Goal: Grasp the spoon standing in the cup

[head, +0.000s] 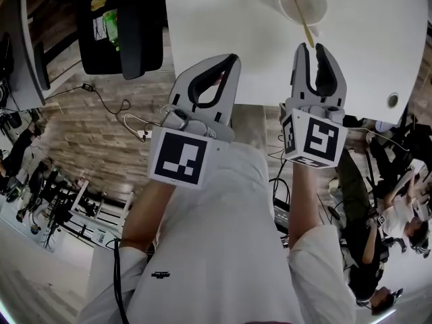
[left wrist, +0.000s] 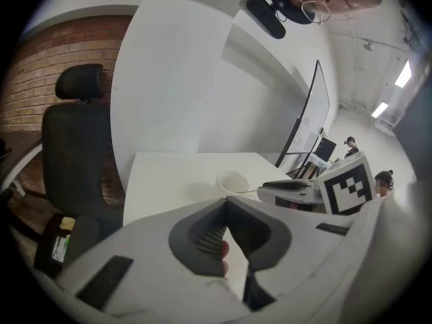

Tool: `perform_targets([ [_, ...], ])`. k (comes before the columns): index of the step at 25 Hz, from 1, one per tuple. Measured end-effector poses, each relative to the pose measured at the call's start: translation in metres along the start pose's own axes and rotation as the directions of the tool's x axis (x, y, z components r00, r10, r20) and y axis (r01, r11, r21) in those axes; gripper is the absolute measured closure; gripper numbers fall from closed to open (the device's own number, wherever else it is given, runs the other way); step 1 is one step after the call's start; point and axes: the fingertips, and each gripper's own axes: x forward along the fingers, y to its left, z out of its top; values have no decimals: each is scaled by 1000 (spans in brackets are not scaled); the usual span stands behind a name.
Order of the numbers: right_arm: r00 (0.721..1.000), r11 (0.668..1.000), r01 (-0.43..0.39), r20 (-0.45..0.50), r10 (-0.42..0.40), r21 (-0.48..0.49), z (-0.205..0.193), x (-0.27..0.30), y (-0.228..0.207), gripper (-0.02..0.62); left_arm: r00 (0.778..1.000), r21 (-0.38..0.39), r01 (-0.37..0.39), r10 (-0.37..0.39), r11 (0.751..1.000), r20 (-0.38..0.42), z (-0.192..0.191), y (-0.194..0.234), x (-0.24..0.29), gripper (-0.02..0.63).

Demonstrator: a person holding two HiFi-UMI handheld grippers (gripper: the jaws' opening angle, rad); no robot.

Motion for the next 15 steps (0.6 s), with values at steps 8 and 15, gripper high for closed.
perform_targets([
  [8,999,999,42,-28,-42,-14,-3,16,-10,503,1000,-17,-11,10,1000,-23,-7,3,3,595],
  [15,997,999,40,-59,-41,-25,-13,31,-2,505,999,-18,-15,15,1000,-37,-15,19,3,595],
])
